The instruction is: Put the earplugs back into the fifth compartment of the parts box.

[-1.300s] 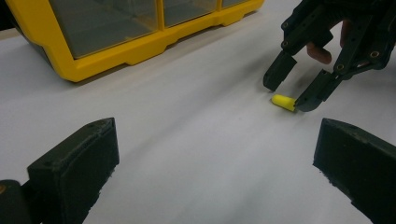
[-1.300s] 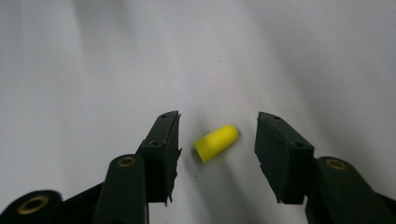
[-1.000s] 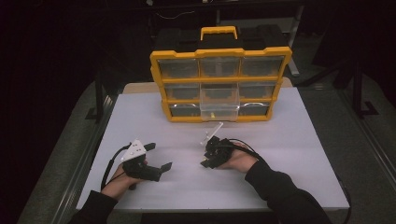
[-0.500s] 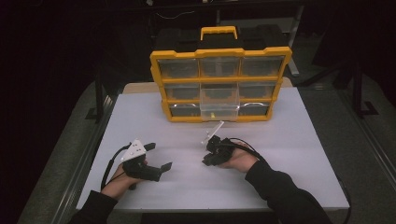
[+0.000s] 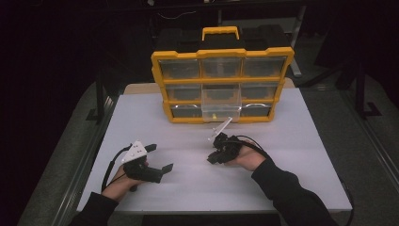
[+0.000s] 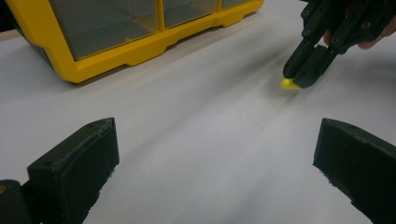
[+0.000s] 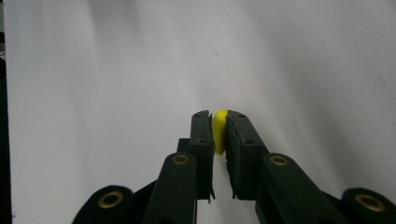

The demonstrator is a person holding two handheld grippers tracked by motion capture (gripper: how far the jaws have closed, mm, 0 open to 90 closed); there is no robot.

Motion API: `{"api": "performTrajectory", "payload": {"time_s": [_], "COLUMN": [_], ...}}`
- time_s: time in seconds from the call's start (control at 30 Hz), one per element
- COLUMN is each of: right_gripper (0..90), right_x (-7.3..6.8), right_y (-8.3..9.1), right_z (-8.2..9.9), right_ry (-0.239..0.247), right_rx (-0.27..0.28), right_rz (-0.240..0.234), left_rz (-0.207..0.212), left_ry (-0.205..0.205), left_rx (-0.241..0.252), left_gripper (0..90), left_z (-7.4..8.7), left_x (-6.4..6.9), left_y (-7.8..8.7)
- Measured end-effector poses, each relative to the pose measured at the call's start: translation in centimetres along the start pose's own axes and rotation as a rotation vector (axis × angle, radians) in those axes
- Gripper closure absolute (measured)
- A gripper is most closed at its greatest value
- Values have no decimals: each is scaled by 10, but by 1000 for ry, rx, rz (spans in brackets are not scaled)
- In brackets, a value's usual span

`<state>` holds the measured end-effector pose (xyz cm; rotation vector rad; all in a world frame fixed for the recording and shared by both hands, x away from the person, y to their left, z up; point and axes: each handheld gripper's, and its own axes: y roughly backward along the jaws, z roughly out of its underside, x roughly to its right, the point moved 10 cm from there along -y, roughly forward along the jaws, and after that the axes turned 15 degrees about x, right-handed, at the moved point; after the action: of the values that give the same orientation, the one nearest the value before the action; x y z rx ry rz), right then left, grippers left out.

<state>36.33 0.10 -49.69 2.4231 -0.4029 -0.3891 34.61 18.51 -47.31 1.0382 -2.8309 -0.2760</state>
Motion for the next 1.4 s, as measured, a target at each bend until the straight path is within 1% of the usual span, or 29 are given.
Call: {"api": "performTrajectory", "payload": {"time_s": [0.03,0.1,0.13,0.23,0.27,0.3,0.5,0.67,0.7,0.8,0.83,0.87,0.9,0.93,0.97,1.0,1.13,1.2,1.23,1.27,1.4], "right_gripper": [800,798,798,798,798,798,798,798,798,798,798,798,798,798,798,798,798,798,798,798,798], "right_x": [0,2,4,6,6,10,19,26,26,33,34,34,37,39,39,43,50,53,53,55,59], "right_y": [3,8,10,18,18,24,41,57,57,71,74,74,82,85,85,93,108,115,115,122,135], "right_z": [-1,-2,-3,-3,-3,-5,-8,-8,-8,-10,-11,-11,-12,-13,-13,-15,-21,-25,-25,-28,-37], "right_ry": [-9,-6,4,-9,-9,-3,-13,-29,-29,-20,-26,-26,-28,-26,-26,-30,-37,-33,-33,-28,-15], "right_rx": [5,12,17,18,18,32,56,61,61,75,79,79,87,92,92,100,118,125,125,125,126], "right_rz": [1,-1,-2,7,7,15,34,53,53,67,71,71,80,84,84,97,115,122,122,131,148], "left_rz": [0,-1,-1,-1,-1,-1,-1,-1,-1,-3,-3,-3,-3,-3,-3,-3,-4,-4,-4,-5,-5], "left_ry": [0,1,2,2,2,1,2,1,1,4,4,4,4,4,5,5,6,5,5,6,5], "left_rx": [0,-1,-1,-1,-1,-2,-3,-4,-4,-3,-3,-3,-4,-5,-6,-7,-7,-8,-8,-8,-7], "left_gripper": [0,0,0,0,0,0,0,0,0,0,0,0,0,0,0,0,0,0,0,0,0], "left_z": [0,0,0,0,0,0,1,1,1,1,1,1,1,1,2,2,2,2,2,2,2], "left_x": [0,0,0,0,0,0,0,0,0,-1,-1,-1,-1,-1,-1,-1,-1,-1,-1,-1,-2], "left_y": [0,0,0,0,0,0,0,0,0,0,0,0,0,0,0,0,0,-1,-1,-1,0]}}
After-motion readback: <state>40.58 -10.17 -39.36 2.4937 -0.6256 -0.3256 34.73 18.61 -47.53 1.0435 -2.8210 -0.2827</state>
